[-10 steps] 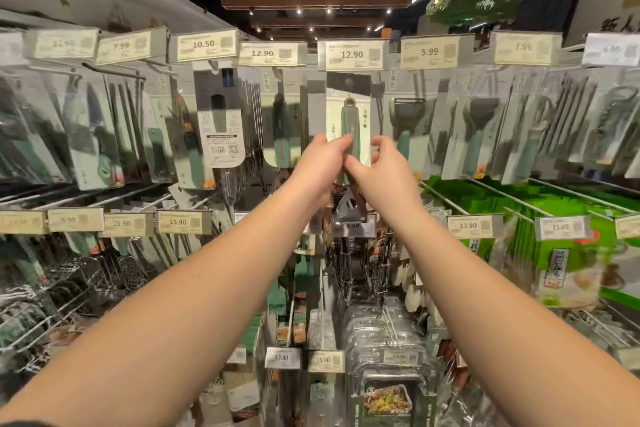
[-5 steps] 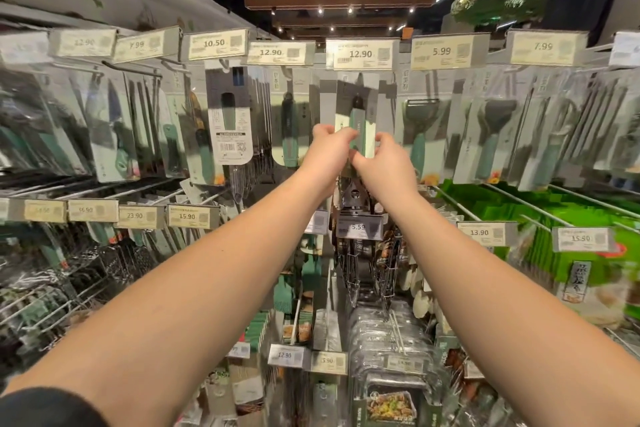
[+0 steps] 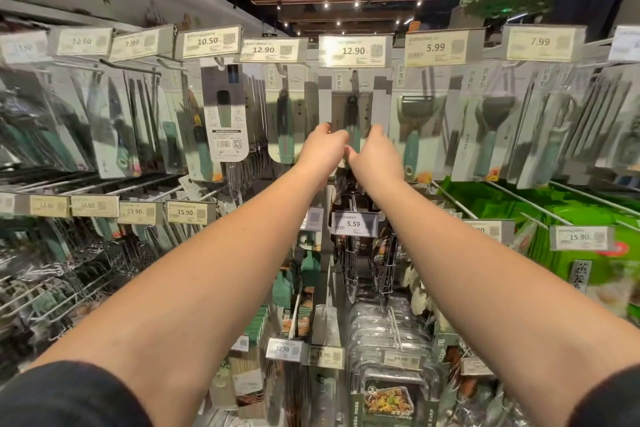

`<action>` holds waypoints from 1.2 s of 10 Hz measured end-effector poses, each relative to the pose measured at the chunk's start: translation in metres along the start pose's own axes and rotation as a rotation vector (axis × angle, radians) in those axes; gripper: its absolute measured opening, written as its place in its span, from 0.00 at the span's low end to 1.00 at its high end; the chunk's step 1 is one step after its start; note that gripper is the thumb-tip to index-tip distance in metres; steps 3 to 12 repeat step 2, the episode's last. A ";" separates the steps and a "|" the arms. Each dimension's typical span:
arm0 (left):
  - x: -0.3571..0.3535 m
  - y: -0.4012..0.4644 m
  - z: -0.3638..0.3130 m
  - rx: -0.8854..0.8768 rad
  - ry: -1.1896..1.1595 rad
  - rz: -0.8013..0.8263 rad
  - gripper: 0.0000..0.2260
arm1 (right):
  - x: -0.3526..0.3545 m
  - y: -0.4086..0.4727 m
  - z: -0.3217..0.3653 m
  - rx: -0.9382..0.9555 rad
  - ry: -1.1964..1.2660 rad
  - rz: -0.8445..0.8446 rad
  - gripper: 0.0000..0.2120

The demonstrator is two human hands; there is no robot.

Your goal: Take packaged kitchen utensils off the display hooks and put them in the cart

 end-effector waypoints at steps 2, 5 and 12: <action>0.007 -0.007 0.008 0.034 0.042 -0.032 0.28 | 0.001 -0.012 -0.009 -0.012 -0.016 0.047 0.25; 0.007 -0.007 0.008 0.034 0.042 -0.032 0.28 | 0.001 -0.012 -0.009 -0.012 -0.016 0.047 0.25; 0.007 -0.007 0.008 0.034 0.042 -0.032 0.28 | 0.001 -0.012 -0.009 -0.012 -0.016 0.047 0.25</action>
Point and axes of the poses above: each hand's wrist, its own y-axis towards the middle knuckle, its own x-axis out of the back of the hand, z = x × y, the point moved 6 cm from there along y, towards the middle knuckle, and after that the axes turned 4 degrees about z, right-handed, at the moved point
